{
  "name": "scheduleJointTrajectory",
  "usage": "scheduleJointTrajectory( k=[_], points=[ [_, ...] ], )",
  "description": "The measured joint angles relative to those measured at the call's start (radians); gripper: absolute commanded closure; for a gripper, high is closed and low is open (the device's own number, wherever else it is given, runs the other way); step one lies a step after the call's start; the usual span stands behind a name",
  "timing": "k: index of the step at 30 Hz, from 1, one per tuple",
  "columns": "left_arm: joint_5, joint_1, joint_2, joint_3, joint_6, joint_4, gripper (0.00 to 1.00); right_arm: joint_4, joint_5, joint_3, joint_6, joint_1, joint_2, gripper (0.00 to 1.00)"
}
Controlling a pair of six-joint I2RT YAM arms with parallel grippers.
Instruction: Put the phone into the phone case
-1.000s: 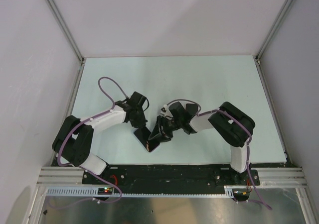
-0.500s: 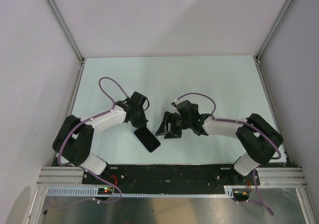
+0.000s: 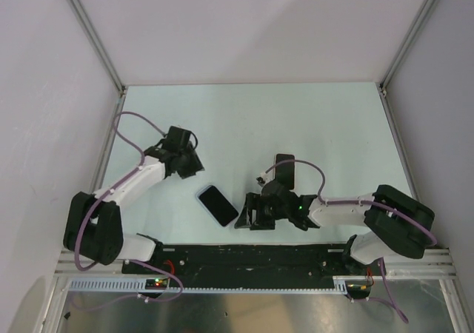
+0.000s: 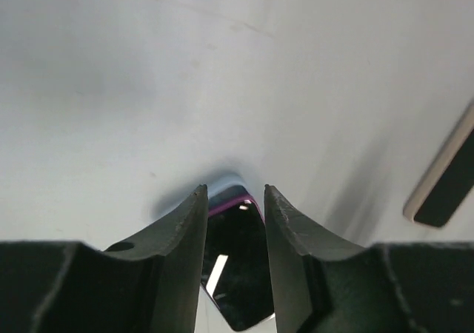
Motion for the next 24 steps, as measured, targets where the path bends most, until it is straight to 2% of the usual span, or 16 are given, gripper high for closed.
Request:
scheduleJointTrajectory(
  k=[6, 12, 24],
  points=[
    [-0.021, 0.098, 0.037, -0.013, 0.023, 0.003, 0.72, 0.138, 0.090, -0.007, 0.051, 0.073, 0.051, 0.24],
    [-0.016, 0.098, 0.124, -0.079, 0.031, 0.017, 0.80, 0.279, 0.137, -0.015, 0.105, 0.087, 0.117, 0.23],
    [0.000, 0.051, 0.094, -0.152, 0.002, 0.100, 0.91, 0.436, 0.162, -0.018, 0.154, 0.055, 0.194, 0.23]
  ],
)
